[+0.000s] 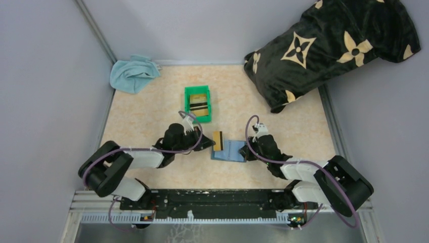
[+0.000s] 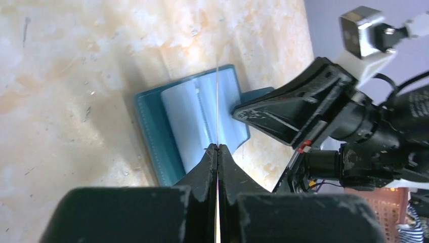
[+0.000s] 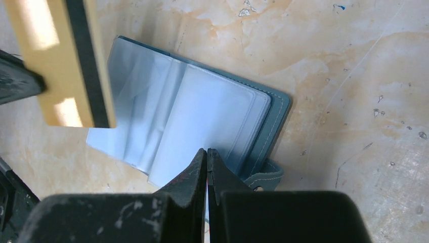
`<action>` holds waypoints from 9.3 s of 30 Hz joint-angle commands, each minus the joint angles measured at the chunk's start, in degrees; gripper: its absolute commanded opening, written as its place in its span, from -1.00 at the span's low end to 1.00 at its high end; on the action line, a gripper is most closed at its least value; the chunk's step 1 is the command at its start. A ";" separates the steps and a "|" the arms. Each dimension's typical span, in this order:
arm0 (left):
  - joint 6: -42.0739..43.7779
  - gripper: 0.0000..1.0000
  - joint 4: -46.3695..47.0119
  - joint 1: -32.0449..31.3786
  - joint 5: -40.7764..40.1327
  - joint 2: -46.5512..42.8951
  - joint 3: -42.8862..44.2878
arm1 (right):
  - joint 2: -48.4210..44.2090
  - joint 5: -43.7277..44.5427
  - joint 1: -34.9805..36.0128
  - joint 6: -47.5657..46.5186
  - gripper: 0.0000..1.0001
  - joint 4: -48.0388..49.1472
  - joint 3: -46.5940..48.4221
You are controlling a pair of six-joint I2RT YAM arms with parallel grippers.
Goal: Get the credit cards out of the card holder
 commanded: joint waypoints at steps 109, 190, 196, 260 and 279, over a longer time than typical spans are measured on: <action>11.28 0.27 11.47 9.31 39.26 -27.70 2.30 | -12.39 -49.38 -0.70 -19.31 -1.00 -19.88 24.31; -12.40 -1.00 59.12 9.80 17.09 -15.06 -8.14 | -2.56 -45.13 -6.14 10.62 -0.47 42.78 10.62; -12.48 -1.00 59.27 9.76 16.63 -15.11 -7.65 | -0.45 -45.79 -6.11 12.73 -0.48 46.79 9.82; 8.28 0.59 3.18 12.39 -1.64 -48.46 -12.78 | 29.59 -36.55 -12.71 -9.53 -1.00 -1.50 52.41; 12.51 0.62 -10.94 12.52 -4.90 -59.03 -11.20 | 60.27 -30.41 -7.99 -14.37 -1.00 -44.08 100.13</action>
